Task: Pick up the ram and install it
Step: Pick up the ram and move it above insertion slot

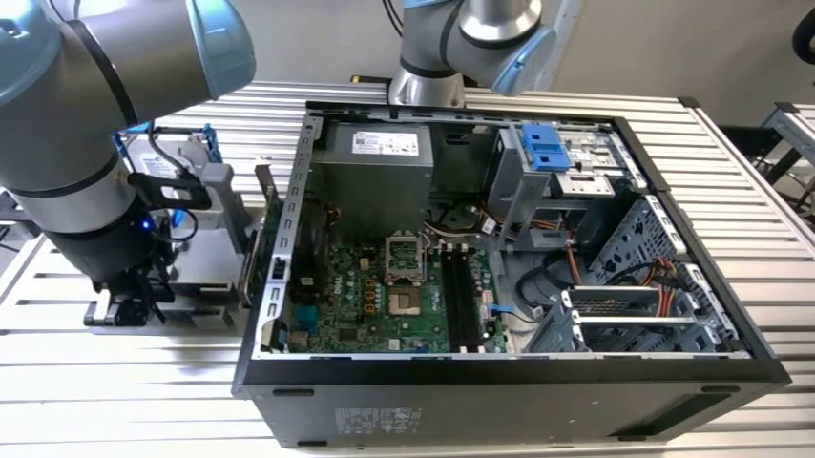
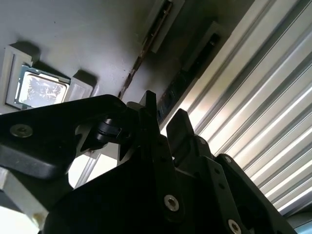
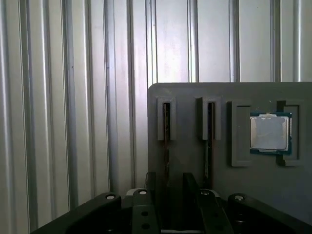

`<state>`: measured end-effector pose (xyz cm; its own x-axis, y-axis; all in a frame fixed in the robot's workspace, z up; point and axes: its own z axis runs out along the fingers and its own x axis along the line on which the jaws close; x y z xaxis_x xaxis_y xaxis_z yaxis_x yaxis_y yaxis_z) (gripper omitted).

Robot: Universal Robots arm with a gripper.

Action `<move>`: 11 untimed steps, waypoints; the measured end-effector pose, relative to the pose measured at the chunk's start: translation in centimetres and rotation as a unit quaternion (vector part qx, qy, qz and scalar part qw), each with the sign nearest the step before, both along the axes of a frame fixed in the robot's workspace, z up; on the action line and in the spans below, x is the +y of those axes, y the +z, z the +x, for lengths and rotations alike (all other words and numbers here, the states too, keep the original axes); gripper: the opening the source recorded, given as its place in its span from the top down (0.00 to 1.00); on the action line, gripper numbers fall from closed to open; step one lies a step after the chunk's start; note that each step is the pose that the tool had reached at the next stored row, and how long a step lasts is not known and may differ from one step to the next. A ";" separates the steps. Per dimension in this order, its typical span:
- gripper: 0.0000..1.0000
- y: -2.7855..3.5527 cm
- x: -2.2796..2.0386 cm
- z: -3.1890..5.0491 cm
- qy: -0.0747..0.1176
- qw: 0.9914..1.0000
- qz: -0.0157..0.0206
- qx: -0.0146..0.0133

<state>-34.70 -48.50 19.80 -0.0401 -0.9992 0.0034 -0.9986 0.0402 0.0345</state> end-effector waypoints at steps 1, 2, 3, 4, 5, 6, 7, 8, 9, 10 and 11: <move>0.00 -0.05 0.00 0.00 0.000 1.000 0.000 0.000; 0.00 -0.10 0.00 0.00 0.000 1.000 0.000 0.000; 0.00 -0.17 0.00 0.00 0.000 1.000 0.000 0.000; 0.00 -0.24 0.00 0.00 0.000 1.000 0.000 0.000; 0.00 -0.31 0.00 0.01 0.000 1.000 0.000 0.000; 0.00 -0.38 0.01 0.01 -0.001 1.000 0.000 0.000; 0.00 -0.44 0.01 0.01 -0.001 1.000 0.000 0.000; 0.00 -0.52 0.02 0.01 -0.001 1.000 0.000 0.000; 0.00 -0.60 0.03 0.01 -0.001 1.000 0.000 0.000; 0.00 -0.66 0.05 0.01 -0.001 1.000 0.000 0.000; 0.00 -0.70 0.06 0.01 -0.001 1.000 -0.001 0.000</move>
